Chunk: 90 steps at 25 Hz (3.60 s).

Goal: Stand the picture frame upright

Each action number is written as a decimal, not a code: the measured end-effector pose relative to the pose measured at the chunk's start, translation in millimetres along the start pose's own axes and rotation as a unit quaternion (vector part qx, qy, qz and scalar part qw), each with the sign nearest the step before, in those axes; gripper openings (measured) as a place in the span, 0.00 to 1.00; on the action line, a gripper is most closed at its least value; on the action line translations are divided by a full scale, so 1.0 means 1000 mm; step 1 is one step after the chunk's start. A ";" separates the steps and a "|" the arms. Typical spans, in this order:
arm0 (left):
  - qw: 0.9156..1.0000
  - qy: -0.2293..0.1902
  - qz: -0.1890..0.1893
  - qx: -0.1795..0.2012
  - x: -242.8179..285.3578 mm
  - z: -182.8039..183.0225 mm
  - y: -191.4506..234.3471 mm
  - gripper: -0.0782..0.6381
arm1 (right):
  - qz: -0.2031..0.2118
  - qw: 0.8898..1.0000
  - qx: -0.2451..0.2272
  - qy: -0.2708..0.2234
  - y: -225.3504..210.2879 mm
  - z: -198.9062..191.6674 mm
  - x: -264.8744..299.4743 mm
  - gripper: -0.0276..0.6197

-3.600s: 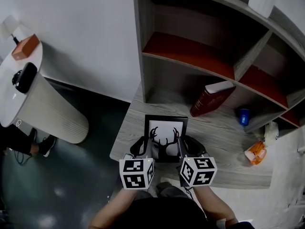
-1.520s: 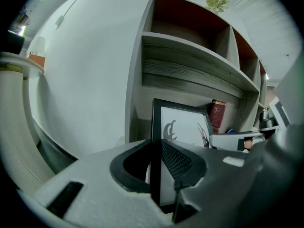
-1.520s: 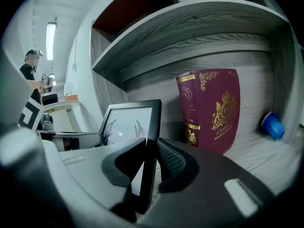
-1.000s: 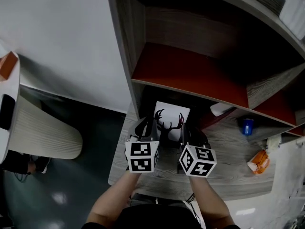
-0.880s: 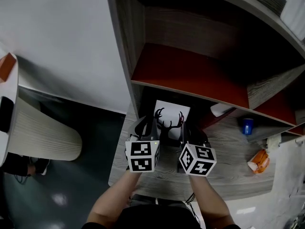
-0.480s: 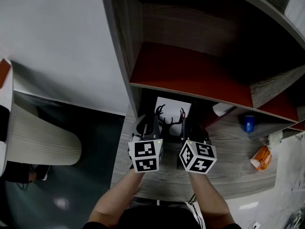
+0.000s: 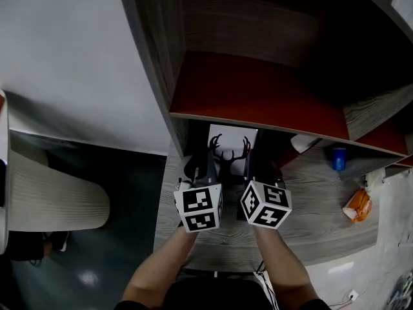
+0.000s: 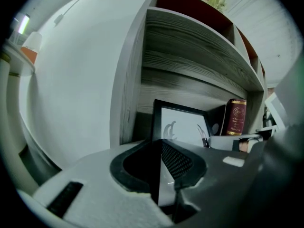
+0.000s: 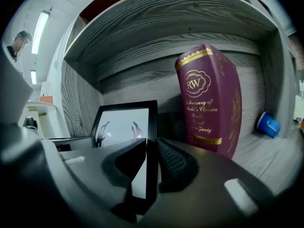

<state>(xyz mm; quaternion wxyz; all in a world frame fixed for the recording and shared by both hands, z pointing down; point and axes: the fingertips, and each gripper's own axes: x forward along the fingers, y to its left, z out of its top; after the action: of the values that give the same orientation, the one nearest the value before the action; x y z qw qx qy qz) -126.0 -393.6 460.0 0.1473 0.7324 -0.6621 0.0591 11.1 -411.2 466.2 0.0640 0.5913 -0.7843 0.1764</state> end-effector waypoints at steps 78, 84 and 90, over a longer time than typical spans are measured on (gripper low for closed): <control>0.997 -0.051 0.052 -0.029 0.053 0.002 0.003 0.20 | -0.031 0.992 0.093 -0.074 -0.018 0.013 0.037 0.15; 0.997 -0.055 0.050 -0.031 0.053 0.005 0.002 0.20 | -0.029 0.992 0.098 -0.076 -0.018 0.014 0.037 0.15; 0.996 -0.067 0.047 -0.021 0.056 0.012 0.001 0.20 | -0.027 0.991 0.094 -0.087 -0.018 0.017 0.037 0.15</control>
<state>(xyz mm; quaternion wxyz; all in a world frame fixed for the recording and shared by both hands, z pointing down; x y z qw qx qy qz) -122.2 -450.4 464.8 0.1145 0.6999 -0.7050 0.0026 19.3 -454.8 465.3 -0.0560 0.6286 -0.7507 0.1953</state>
